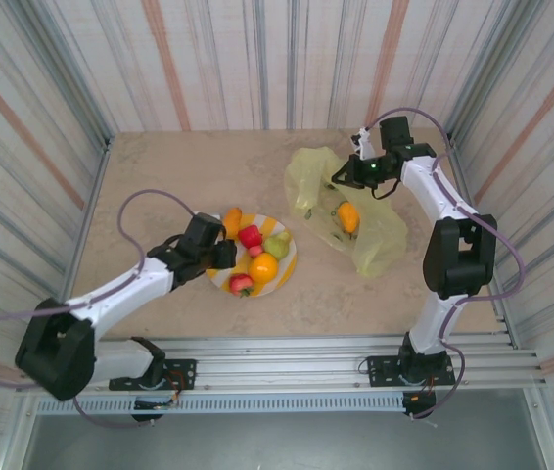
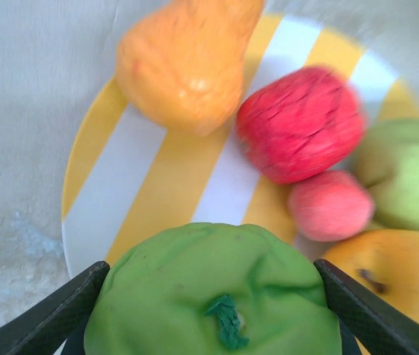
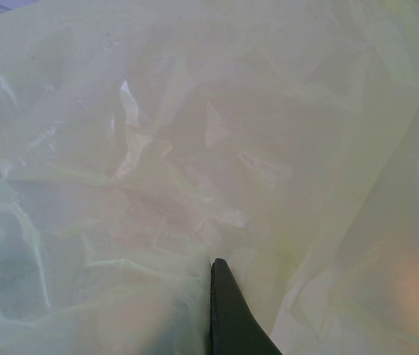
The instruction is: Place the fruits into the plastic bag
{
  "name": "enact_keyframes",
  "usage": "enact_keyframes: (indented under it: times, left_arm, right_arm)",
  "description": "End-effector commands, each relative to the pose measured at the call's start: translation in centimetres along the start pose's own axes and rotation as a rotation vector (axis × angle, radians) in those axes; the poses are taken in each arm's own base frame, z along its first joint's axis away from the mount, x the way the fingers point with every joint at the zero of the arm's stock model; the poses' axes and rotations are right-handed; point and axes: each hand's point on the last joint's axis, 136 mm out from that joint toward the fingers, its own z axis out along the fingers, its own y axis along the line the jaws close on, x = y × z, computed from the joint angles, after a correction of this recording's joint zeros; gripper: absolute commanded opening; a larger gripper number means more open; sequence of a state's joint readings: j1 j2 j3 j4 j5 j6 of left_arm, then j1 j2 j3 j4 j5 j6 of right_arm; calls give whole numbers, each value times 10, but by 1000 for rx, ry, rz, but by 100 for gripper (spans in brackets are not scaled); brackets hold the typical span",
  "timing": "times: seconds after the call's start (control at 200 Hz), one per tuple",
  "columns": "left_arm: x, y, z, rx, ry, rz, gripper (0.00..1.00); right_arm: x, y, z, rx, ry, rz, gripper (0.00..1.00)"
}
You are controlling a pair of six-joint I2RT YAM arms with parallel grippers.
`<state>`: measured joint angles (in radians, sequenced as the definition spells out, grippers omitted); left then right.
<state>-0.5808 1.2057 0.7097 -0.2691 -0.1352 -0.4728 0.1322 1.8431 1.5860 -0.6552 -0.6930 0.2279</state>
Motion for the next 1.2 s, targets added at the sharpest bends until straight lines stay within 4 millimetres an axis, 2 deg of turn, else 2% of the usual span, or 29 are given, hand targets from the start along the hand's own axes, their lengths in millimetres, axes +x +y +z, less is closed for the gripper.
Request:
enact_keyframes:
  times: [0.0,0.14,0.215,0.311,0.411,0.536,0.626,0.696,0.772,0.842,0.937,1.193]
  left_arm:
    - [-24,-36,-25,161,-147,16,60]
    - [-43,-111,-56,355,-291,195,59]
    - [-49,-149,-65,412,-330,299,59]
    - [-49,-193,-57,454,-313,396,59]
    - [-52,-239,-48,542,-283,425,59]
    - [-57,-283,-31,600,-272,442,59]
    - [-64,-296,-10,572,-267,427,59]
    - [-72,-298,9,520,-278,409,59]
    - [-84,-291,32,473,-274,354,59]
    - [-98,-275,52,438,-264,265,59]
    - [-111,-261,72,421,-271,179,59]
    - [-138,-266,109,355,-333,110,60]
  right_arm:
    - [-1,-2,4,8,-3,39,0]
    - [-5,-4,0,9,-18,54,0]
    - [-7,-5,1,5,-18,68,0]
    - [-7,-6,3,-12,-8,96,0]
    - [-7,-7,3,-13,-8,107,0]
    - [-11,-5,1,-20,-15,120,0]
    - [-13,-4,0,-34,-15,130,0]
    - [-14,-4,0,-40,-16,137,0]
    - [-15,-4,0,-44,-16,143,0]
    - [-17,-5,-2,-48,-20,147,0]
    - [-19,-4,-6,-58,-30,138,0]
    - [-22,-1,-2,-91,-27,143,0]
